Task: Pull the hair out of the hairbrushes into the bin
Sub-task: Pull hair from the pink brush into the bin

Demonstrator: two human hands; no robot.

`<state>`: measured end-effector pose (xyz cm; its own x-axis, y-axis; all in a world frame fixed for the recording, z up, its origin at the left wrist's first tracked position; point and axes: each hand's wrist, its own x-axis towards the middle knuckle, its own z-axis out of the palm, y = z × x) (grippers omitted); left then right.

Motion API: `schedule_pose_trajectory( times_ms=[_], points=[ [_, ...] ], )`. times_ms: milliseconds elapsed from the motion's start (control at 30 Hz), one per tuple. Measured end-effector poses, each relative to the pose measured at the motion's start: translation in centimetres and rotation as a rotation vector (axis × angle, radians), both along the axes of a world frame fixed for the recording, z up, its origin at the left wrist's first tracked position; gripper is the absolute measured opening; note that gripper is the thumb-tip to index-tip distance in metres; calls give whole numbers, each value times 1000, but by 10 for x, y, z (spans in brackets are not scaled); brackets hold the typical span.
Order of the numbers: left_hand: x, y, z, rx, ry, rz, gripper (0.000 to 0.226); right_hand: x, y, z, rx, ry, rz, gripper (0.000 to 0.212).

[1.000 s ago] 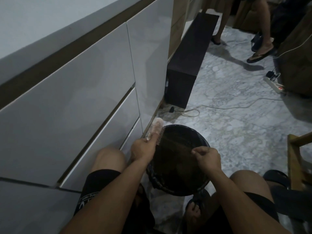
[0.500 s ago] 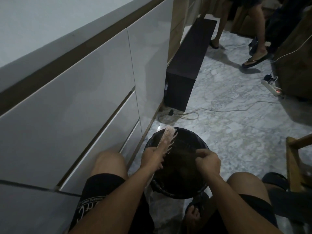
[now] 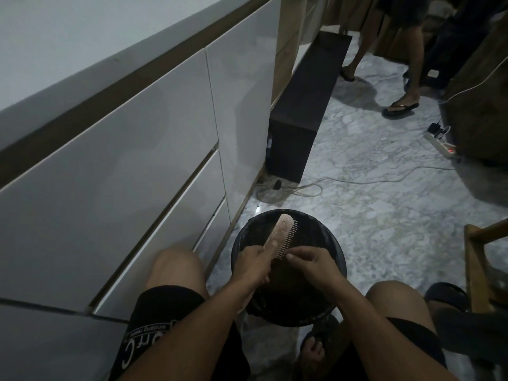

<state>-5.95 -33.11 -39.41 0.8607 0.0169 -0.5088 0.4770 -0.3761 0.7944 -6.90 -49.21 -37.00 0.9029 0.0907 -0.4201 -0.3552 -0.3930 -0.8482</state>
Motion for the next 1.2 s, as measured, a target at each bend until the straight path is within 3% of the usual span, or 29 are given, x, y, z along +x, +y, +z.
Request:
schedule_pose_trajectory(
  times_ms=[233,533,633,733,833,933,1067,1133,1200],
  points=[
    [0,1,0,70,-65,-31,46,-2,0,-4,-63,16,20,13],
    [2,6,-1,117,-50,25,49,9,-22,-28,-346,20,-454,16],
    [2,5,0,112,-26,12,48,9,-22,-28,-405,10,-373,18],
    [0,4,-1,130,-22,-42,45,7,-13,-30,-387,-141,-277,13],
    [-3,2,-9,209,-56,-137,42,2,-2,-24,-285,-329,-118,43],
    [-9,1,-13,263,-80,-218,41,-1,3,-17,-306,-337,80,56],
    [-11,2,-14,310,-54,-307,42,2,1,-19,-509,-380,164,20],
    [-10,3,-16,295,-44,-316,43,4,-2,-21,-540,-442,125,18],
    [-9,4,-15,275,-50,-278,44,5,-6,-22,-478,-391,-45,18]
  ],
)
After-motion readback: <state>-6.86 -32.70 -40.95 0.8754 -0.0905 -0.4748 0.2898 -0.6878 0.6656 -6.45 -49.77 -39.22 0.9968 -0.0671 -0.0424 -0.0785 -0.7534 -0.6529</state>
